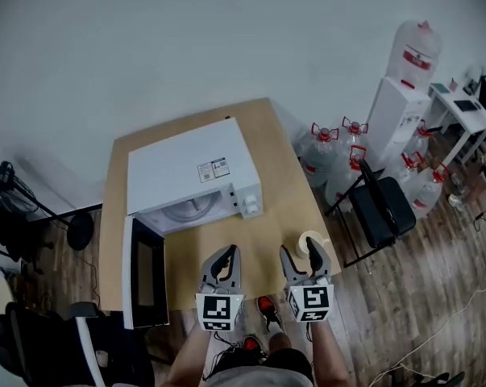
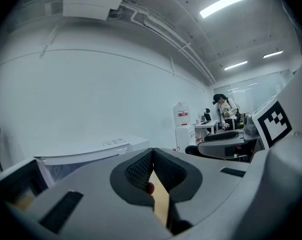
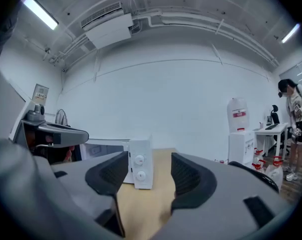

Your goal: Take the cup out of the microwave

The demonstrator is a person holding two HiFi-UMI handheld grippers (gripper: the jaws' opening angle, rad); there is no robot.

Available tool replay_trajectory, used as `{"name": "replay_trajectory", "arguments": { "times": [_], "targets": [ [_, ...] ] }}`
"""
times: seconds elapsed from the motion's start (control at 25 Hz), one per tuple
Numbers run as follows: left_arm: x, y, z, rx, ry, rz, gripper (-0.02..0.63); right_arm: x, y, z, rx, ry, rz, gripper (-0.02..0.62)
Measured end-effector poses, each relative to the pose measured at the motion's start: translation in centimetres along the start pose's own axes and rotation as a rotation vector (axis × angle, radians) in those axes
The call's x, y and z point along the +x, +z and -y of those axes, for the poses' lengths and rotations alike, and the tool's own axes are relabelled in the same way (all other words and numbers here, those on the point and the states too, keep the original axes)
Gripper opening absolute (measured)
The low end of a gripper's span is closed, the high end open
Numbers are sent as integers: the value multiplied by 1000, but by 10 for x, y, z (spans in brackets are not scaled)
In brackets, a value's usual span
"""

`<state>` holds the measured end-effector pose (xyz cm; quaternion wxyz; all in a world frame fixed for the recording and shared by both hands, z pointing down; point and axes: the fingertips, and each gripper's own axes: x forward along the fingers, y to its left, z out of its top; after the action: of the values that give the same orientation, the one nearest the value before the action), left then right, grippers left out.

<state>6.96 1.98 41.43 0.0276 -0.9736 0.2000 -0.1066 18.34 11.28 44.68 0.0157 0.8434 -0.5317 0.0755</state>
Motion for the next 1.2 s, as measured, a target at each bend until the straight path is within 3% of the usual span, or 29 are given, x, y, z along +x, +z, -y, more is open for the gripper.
{"name": "replay_trajectory", "arguments": {
  "times": [0.4,0.72,1.2],
  "targets": [
    [-71,23,-51,-11,163,36,23,-3,48,-89,-39,181,61,169],
    [-130,19,-95,-19,309,32,23,-3,55,-164,-64,338,67,126],
    [-195,12,-136,-46,463,30,23,-5,70,-243,-95,490,88,57]
  ]
}}
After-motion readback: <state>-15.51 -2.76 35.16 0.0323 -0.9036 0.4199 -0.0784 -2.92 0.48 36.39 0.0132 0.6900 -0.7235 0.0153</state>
